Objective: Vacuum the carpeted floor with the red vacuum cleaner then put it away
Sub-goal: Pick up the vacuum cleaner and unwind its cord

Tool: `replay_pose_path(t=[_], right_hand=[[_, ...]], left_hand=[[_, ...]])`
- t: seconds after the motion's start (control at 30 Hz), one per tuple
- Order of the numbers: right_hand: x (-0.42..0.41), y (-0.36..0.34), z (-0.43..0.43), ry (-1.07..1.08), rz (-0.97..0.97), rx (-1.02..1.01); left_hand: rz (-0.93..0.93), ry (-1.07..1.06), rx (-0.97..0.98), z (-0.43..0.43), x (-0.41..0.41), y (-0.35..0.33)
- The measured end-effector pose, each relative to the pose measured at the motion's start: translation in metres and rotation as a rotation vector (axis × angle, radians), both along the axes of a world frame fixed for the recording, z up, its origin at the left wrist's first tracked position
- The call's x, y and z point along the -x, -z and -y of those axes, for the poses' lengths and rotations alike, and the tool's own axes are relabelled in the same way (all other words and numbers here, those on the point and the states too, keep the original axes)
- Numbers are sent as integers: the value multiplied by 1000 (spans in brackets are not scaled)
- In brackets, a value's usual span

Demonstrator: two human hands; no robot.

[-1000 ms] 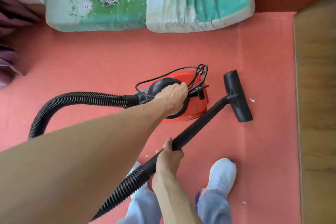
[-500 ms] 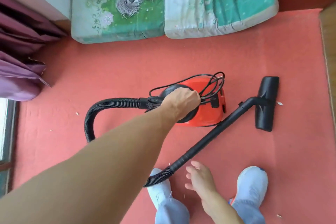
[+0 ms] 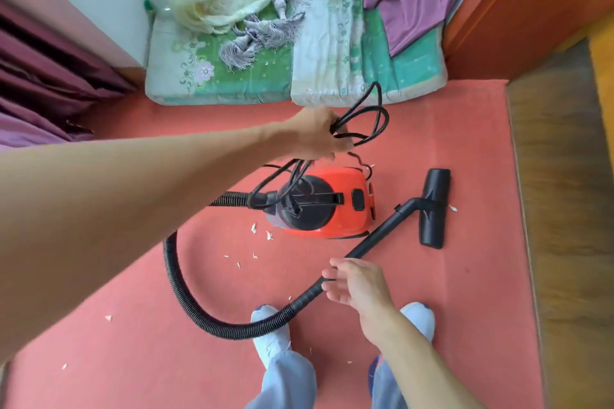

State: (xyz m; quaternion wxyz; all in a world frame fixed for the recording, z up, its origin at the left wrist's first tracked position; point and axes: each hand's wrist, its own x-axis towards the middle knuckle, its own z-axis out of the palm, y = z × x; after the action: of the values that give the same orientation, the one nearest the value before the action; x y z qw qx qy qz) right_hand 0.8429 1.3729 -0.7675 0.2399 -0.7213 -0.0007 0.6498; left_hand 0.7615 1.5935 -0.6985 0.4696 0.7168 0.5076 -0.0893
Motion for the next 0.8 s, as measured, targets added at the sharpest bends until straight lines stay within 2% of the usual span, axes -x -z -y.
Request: replay_pose_path(t=[0.07,0.17,0.27,0.33,0.43,0.5,0.63,0.8], right_hand=[[-10,-29,-6,36,-26,-5],[-27,-74,-16,73,-44,-39],[-48,-119,-30,62,-51,-99],[-59,-141,-38,-3,-28,-160],[-63,-164,-48,-246,64,-311],[-60,-176,-52,-303,8,-399],[-58,-208,-48,-81,-190,-469],[-85,-252,-35,-46,-174,-570]], left_hand=[[-32,53,59,-5,-5,-32],[-163,168,28,-1,-16,-78],[-240,177,2,5,-29,-121],[-143,13,156,7,-38,-144],[115,-318,392,7,-54,-171],[258,-491,454,5,-67,-186],[402,-694,492,4,-85,-211],[440,-907,506,3,-90,-247]])
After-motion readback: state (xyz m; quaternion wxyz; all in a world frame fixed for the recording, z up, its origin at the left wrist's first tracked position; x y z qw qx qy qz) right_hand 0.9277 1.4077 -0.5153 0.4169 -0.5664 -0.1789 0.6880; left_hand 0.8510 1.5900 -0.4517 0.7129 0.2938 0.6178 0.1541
